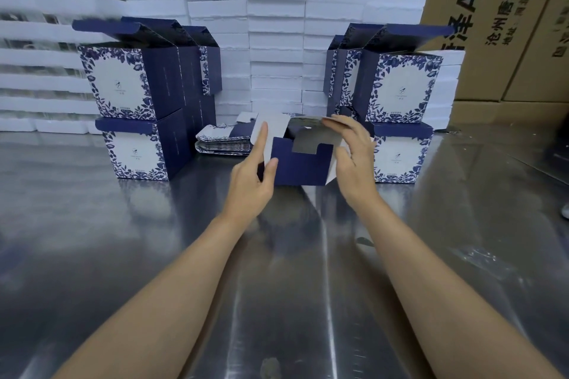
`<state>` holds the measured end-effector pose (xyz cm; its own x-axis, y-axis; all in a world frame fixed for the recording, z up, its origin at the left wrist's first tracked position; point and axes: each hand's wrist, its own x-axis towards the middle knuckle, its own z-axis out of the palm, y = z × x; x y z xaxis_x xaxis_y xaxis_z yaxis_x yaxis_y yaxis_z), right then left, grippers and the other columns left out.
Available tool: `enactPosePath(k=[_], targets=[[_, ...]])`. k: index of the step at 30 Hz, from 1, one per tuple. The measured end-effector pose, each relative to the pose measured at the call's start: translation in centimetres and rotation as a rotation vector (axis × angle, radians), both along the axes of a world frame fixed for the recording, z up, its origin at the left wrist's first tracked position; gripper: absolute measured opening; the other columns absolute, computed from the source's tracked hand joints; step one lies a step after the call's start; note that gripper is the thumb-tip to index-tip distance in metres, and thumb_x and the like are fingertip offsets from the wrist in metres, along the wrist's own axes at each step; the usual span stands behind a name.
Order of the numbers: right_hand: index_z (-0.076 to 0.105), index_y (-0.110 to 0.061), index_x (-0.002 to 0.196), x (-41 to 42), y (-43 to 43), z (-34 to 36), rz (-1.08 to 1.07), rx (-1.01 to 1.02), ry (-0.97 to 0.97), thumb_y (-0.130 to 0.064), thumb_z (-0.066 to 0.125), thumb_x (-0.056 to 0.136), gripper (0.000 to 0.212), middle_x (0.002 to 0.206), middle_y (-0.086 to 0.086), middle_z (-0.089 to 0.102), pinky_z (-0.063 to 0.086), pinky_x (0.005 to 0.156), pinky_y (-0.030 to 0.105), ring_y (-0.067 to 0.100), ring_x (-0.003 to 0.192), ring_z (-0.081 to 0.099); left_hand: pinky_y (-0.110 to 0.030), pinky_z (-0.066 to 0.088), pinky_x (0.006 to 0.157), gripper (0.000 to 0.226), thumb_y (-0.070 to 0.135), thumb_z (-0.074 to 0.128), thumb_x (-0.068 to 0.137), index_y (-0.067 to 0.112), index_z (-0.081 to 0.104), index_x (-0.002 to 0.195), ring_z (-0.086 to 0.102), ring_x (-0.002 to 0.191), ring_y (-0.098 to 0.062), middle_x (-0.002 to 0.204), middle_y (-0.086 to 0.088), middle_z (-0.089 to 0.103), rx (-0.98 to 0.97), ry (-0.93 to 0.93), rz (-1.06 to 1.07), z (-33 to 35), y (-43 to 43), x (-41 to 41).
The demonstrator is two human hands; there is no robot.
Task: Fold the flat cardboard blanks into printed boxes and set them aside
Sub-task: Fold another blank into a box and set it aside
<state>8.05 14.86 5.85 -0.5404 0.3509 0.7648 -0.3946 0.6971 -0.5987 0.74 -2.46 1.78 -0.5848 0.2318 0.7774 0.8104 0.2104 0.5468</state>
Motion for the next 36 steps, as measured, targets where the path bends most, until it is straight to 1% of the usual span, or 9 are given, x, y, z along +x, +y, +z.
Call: enactPosePath(k=[3, 7, 9, 12, 15, 19, 30, 34, 36], targets=[[0.057, -0.025, 0.125, 0.4, -0.1, -0.1, 0.094, -0.006, -0.089, -0.008, 0.036, 0.073, 0.058, 0.135, -0.006, 0.044, 0.025, 0.115, 0.043, -0.011, 0.119, 0.038, -0.013, 0.027, 0.049, 0.072, 0.029, 0.049, 0.095, 0.062, 0.008, 0.143, 0.028, 0.048, -0.008, 0.06, 0.01, 0.028, 0.0, 0.027, -0.002, -0.1, 0.0, -0.1], [0.053, -0.032, 0.131, 0.5, 0.0, 0.1, -0.029, 0.164, -0.135, -0.011, 0.036, 0.079, 0.059, 0.136, -0.011, 0.047, 0.007, 0.118, 0.048, 0.008, 0.123, 0.045, -0.007, 0.034, 0.053, 0.077, 0.026, 0.055, 0.093, 0.061, 0.008, 0.144, 0.038, 0.051, -0.005, 0.082, 0.034, 0.057, 0.037, 0.024, -0.002, 0.3, -0.1, -0.1], [0.054, -0.03, 0.132, 0.4, -0.1, 0.2, -0.005, 0.214, -0.071, -0.005, 0.038, 0.086, 0.055, 0.133, -0.007, 0.051, 0.022, 0.114, 0.051, 0.015, 0.116, 0.05, -0.008, 0.043, 0.077, 0.078, 0.023, 0.056, 0.094, 0.061, 0.01, 0.144, 0.061, 0.089, -0.002, 0.13, 0.04, 0.048, 0.085, 0.006, -0.02, 0.8, 0.0, 0.1], [0.059, -0.02, 0.126, 0.3, -0.5, 0.2, 0.025, 0.173, 0.042, 0.003, 0.039, 0.091, 0.046, 0.113, -0.006, 0.058, 0.036, 0.1, 0.055, 0.013, 0.101, 0.051, -0.009, 0.032, 0.103, 0.067, 0.013, 0.051, 0.098, 0.039, 0.021, 0.151, 0.033, 0.134, 0.011, 0.144, 0.044, 0.024, 0.115, 0.074, -0.026, 1.1, 0.0, 0.7], [0.062, -0.015, 0.116, 0.4, -0.5, 0.7, 0.071, 0.085, 0.1, 0.002, 0.039, 0.095, 0.035, 0.102, -0.007, 0.059, 0.043, 0.089, 0.044, 0.013, 0.092, 0.054, -0.023, 0.042, 0.097, 0.057, 0.002, 0.045, 0.099, 0.017, 0.028, 0.151, 0.032, 0.129, 0.018, 0.139, 0.046, 0.029, 0.134, 0.113, -0.009, 1.1, 0.1, 0.6], [0.064, -0.022, 0.109, 0.9, 0.0, 2.0, 0.241, -0.127, -0.033, -0.001, 0.043, 0.098, 0.032, 0.097, -0.007, 0.062, 0.038, 0.074, 0.025, 0.01, 0.08, 0.05, -0.001, 0.029, 0.096, 0.052, -0.008, 0.042, 0.096, 0.002, 0.034, 0.147, 0.038, 0.109, 0.024, 0.127, 0.032, 0.046, 0.151, 0.119, 0.01, 0.8, -0.1, 0.2], [0.073, -0.028, 0.104, 1.5, 1.6, 3.0, 0.496, -0.544, -0.321, 0.01, 0.03, 0.07, 0.067, 0.103, -0.005, 0.074, 0.051, 0.073, 0.02, 0.009, 0.083, 0.065, -0.009, 0.037, 0.095, 0.071, -0.016, 0.036, 0.087, 0.017, 0.029, 0.149, 0.053, 0.103, 0.0, 0.124, 0.026, 0.047, 0.137, 0.047, -0.022, 0.7, -0.5, 0.4], [0.067, -0.023, 0.115, 2.0, 3.0, 2.7, 0.675, -0.585, -0.387, 0.021, 0.02, 0.061, 0.084, 0.118, 0.002, 0.07, 0.052, 0.081, 0.03, 0.015, 0.101, 0.067, 0.005, 0.027, 0.092, 0.081, -0.003, 0.037, 0.093, 0.039, -0.001, 0.151, 0.034, 0.117, 0.03, 0.127, 0.047, 0.039, 0.188, -0.037, -0.051, 0.8, -0.5, 0.5], [0.064, -0.027, 0.119, 2.2, 3.1, 2.7, 0.663, -0.493, -0.414, 0.026, 0.019, 0.06, 0.091, 0.124, -0.001, 0.067, 0.04, 0.087, 0.034, 0.013, 0.112, 0.062, 0.004, 0.032, 0.085, 0.081, 0.0, 0.037, 0.094, 0.039, -0.006, 0.15, 0.048, 0.105, 0.023, 0.112, 0.042, 0.055, 0.197, -0.072, -0.025, 0.5, -0.6, 0.1]])
